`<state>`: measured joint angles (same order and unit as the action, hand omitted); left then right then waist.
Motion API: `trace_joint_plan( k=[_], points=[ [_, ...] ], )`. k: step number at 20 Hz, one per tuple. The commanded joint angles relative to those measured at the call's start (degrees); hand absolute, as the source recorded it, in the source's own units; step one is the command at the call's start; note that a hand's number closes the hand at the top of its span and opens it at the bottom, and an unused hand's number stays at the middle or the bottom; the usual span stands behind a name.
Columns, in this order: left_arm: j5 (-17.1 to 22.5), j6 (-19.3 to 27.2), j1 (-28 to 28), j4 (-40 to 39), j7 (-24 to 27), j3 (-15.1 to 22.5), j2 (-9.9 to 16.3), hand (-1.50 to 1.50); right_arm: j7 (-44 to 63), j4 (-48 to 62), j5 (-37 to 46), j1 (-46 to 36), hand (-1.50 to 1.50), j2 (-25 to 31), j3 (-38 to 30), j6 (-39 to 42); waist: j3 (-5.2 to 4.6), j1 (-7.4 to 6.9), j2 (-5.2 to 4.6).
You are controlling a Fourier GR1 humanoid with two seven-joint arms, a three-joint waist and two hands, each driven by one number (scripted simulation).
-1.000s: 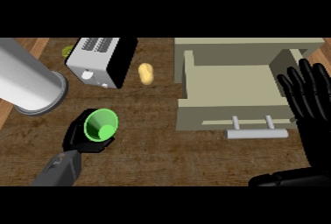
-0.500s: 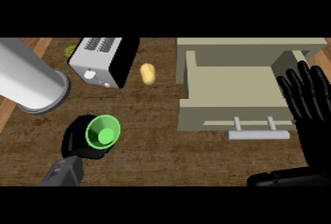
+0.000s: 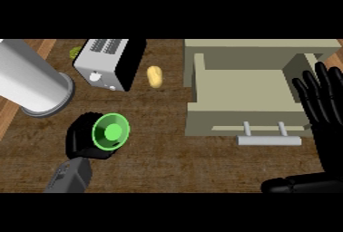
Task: Pick up the cup, place it into the drawer and close the drawer
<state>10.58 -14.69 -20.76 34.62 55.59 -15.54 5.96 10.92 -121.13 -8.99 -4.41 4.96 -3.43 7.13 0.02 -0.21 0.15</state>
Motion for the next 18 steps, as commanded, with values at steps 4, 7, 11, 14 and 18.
trace_joint_plan(
  k=[4,7,11,14,18],
  points=[
    [-0.2,-0.7,4.9,21.0,-8.0,6.9,-2.8,1.50,-0.2,1.1,-0.5,-0.5,-1.50,0.6,-1.2,0.3,0.07,-0.72,0.26],
    [1.3,-0.2,5.7,30.3,-15.7,9.7,-4.7,1.50,-0.8,-0.7,0.5,2.8,-1.50,-0.8,0.9,0.4,0.07,-0.57,0.36],
    [4.1,3.3,4.0,39.6,-26.9,10.5,-5.5,1.50,-0.1,0.4,2.9,-0.2,-1.50,-1.9,2.0,-2.0,0.02,-0.37,0.13],
    [6.4,6.2,-1.6,41.4,-32.1,10.3,-4.6,1.50,1.1,-2.3,0.7,2.0,-1.50,0.0,0.9,0.3,-0.01,0.23,0.03],
    [6.4,15.5,-5.9,49.0,-39.1,16.1,-5.9,1.50,-0.7,1.8,1.6,-1.5,-1.50,-1.0,1.1,-0.6,0.00,0.11,0.05]
  ],
)
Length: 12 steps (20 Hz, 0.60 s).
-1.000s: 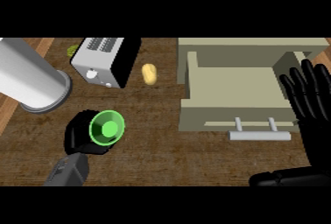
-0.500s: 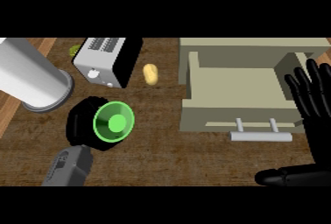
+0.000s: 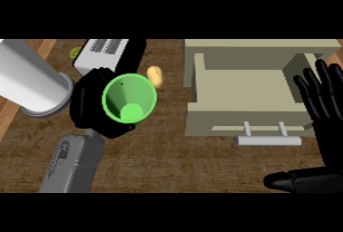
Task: Pick up the cup, place it into the drawer and close the drawer
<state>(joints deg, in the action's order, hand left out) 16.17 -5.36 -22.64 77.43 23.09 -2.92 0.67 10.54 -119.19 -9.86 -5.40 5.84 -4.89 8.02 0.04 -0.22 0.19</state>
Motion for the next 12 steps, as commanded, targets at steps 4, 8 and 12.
trace_joint_plan(
  k=[4,8,12],
  points=[
    [-1.3,9.9,-8.1,6.6,-10.6,4.2,-0.7,1.50,-1.7,1.3,2.4,0.2,-1.50,-0.8,1.2,-0.4,-0.02,0.29,-0.11],
    [-2.4,14.8,-14.4,4.3,-12.9,8.0,-0.7,1.50,-1.2,1.2,1.5,-0.4,-1.50,-0.6,0.2,-0.6,-0.03,0.59,-0.17],
    [-5.0,17.1,-19.5,2.4,-16.4,6.7,-0.7,1.50,3.3,-0.2,0.9,-3.3,-1.50,-0.2,0.0,-2.3,-0.04,0.47,-0.15]
  ],
)
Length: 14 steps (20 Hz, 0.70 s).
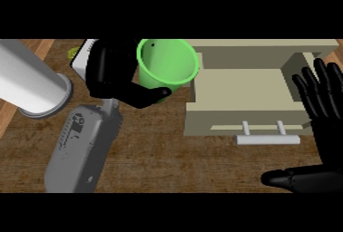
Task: Pick up the cup, place it into the drawer and close the drawer
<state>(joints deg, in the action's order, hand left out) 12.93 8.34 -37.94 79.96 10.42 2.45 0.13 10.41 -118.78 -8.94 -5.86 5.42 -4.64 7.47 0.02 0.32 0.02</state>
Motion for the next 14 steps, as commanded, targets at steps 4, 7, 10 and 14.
trace_joint_plan(
  k=[4,7,10,14],
  points=[
    [0.2,4.1,-11.9,-11.8,-0.4,1.1,-0.1,1.50,-3.1,2.6,1.1,0.2,-1.50,-0.4,0.8,1.1,-0.01,0.47,-0.17],
    [-0.8,5.2,-16.5,-14.9,-2.3,0.6,-0.1,1.50,-6.0,1.6,0.4,5.6,-1.50,-0.7,0.5,2.8,0.01,0.67,-0.12],
    [0.5,7.1,-21.0,-24.3,2.1,2.2,-0.1,1.50,-2.5,1.6,1.1,0.7,-1.50,-0.5,0.4,0.4,0.00,1.22,-0.32],
    [1.6,10.0,-25.4,-26.7,-1.9,3.4,-0.1,1.50,-2.2,1.7,-0.1,1.1,-1.50,0.6,-0.2,1.9,0.00,0.86,-0.20]
  ],
)
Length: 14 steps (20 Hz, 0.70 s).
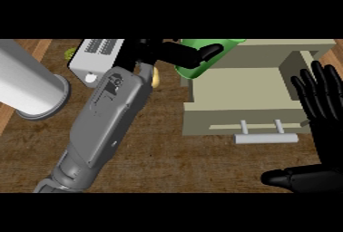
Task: Pick up the cup, place it into the drawer and close the drawer
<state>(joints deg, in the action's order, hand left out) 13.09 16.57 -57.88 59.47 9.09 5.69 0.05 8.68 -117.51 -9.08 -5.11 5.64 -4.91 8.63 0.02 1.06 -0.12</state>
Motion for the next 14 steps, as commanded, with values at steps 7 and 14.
trace_joint_plan(
  k=[7,14],
  points=[
    [6.7,1.7,-8.8,-20.9,10.2,2.2,-0.1,1.50,-2.6,1.4,-0.5,0.5,-1.50,0.5,-0.7,1.8,0.01,1.17,-0.46],
    [14.8,5.1,-13.3,-28.9,11.3,9.2,-0.1,1.50,-1.8,2.4,-1.5,-1.4,-1.50,1.3,-1.9,1.8,0.03,1.99,-0.60]
  ],
)
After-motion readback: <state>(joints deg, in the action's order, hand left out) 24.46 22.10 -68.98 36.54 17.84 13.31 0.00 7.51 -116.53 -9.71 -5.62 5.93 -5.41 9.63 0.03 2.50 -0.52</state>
